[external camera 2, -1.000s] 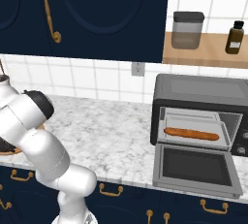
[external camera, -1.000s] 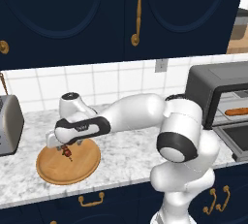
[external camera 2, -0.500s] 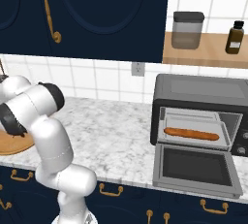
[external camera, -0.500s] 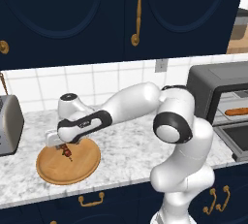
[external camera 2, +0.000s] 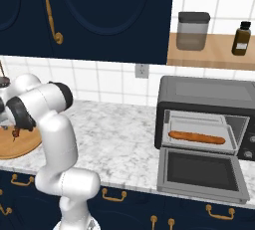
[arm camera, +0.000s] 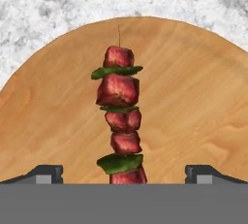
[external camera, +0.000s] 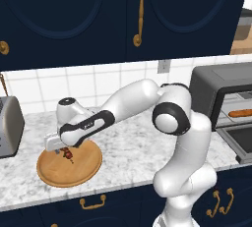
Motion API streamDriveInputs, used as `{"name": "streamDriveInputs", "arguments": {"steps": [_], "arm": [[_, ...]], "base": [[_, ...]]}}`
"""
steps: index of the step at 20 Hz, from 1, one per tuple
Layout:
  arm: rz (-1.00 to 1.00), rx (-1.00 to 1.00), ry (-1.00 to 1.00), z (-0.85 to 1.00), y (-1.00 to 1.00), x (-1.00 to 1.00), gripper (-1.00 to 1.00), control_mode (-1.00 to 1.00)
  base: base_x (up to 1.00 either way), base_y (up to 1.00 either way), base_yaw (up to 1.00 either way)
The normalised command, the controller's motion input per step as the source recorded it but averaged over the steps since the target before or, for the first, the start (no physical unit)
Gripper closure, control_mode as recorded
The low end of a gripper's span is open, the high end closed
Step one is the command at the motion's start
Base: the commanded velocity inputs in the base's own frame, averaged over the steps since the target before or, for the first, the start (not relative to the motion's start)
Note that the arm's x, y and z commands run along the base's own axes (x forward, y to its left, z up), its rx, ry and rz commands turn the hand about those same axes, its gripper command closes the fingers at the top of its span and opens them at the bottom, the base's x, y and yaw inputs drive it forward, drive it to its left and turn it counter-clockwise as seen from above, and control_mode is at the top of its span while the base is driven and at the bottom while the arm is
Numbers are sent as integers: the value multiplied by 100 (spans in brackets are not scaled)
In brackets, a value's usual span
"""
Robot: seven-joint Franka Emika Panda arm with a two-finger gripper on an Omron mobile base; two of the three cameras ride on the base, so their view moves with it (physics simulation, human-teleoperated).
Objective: Pick up the kebab skewer and baguette bread, and place them inside the toaster oven. Close the toaster oven door and start by setting the timer.
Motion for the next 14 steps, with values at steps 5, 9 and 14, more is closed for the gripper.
{"name": "streamDriveInputs", "arguments": {"steps": [5,9,14], "arm": [[0,-1,0,-25,0,9,-100,-100],[0,0,0,-16,1,2,-100,-100],[0,0,0,-12,0,0,-100,-100]], "base": [[0,0,0],[0,0,0],[0,0,0]]}}
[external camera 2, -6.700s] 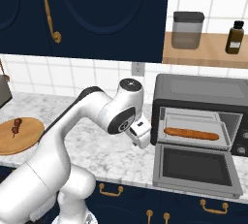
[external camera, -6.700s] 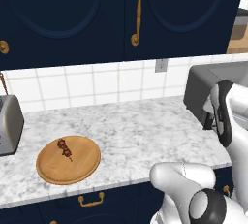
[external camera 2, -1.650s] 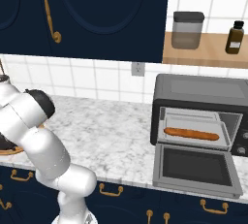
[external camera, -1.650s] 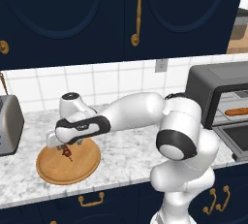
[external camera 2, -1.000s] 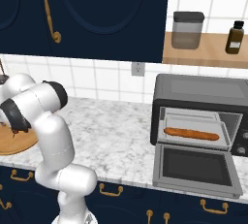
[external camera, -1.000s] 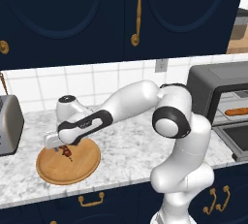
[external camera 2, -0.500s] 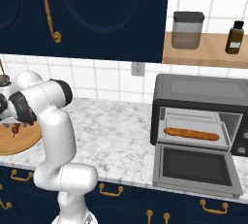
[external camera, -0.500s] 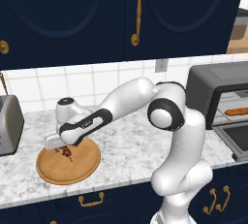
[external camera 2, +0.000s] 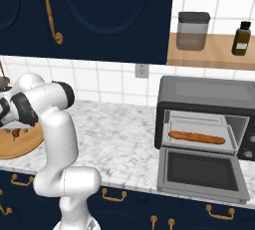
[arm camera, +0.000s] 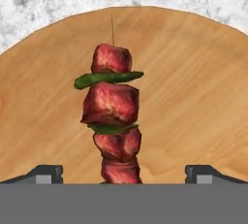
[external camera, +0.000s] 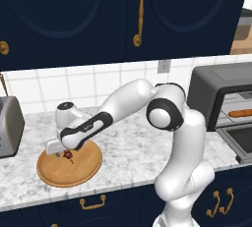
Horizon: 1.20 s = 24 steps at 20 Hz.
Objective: Pick up the kebab skewer and baguette bread, and place them inside the toaster oven. Close the toaster oven door and start by setting the timer.
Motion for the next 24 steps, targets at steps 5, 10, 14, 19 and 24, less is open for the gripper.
{"name": "streamDriveInputs", "arguments": {"steps": [5,10,14,19,24], "arm": [[0,0,0,-15,1,0,100,-100],[0,0,0,-8,1,0,100,-100],[0,0,0,0,0,0,100,-100],[0,0,0,0,0,-2,100,-100],[0,0,-1,16,-2,0,100,-100]], "base": [[0,0,0],[0,0,0],[0,0,0],[0,0,0],[0,0,0]]}}
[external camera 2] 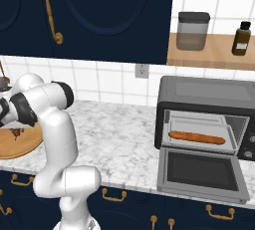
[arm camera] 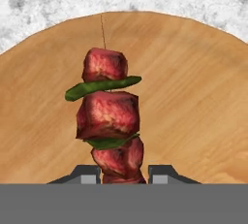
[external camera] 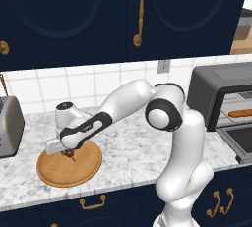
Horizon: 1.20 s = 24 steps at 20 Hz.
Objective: Pick up the kebab skewer and baguette bread, and place them inside the toaster oven. Close the toaster oven door and start by setting the timer.
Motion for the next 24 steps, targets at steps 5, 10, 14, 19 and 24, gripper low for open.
{"name": "streamDriveInputs", "arguments": {"steps": [5,10,14,19,24], "arm": [[-2,0,0,66,-45,0,100,-100],[-4,0,0,49,-63,0,100,-100],[-9,0,1,23,-79,-1,100,-100],[-12,4,4,31,-89,0,100,-100],[-13,5,6,21,-88,-16,100,-100]], "base": [[0,0,0],[0,0,0],[0,0,0],[0,0,0],[0,0,0]]}}
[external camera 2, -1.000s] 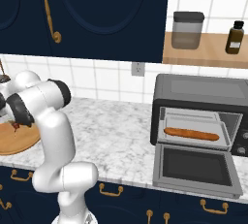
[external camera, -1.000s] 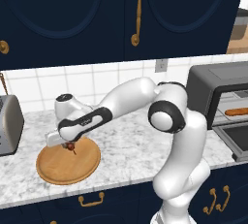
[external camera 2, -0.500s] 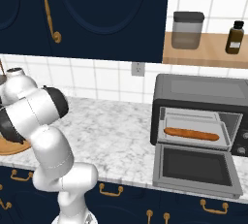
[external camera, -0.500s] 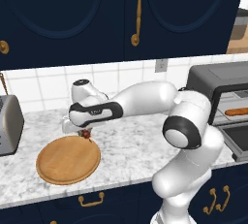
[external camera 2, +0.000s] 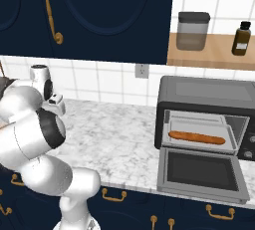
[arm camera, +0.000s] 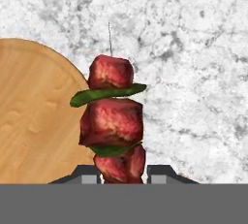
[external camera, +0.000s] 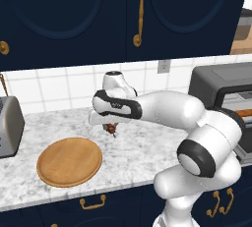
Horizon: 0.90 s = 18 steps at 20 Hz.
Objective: Pick up the kebab skewer and baguette bread, and place them inside the toaster oven. Close the toaster oven door and start by setting the timer.
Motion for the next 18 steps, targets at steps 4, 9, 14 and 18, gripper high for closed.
{"name": "streamDriveInputs", "arguments": {"steps": [4,9,14,18], "arm": [[-12,1,4,19,-91,-28,100,-100],[-14,2,5,23,-85,-26,100,-100],[-20,0,5,26,-73,-13,100,-100],[-19,0,4,19,-65,-26,100,-100]], "base": [[0,0,0],[0,0,0],[0,0,0],[0,0,0]]}}
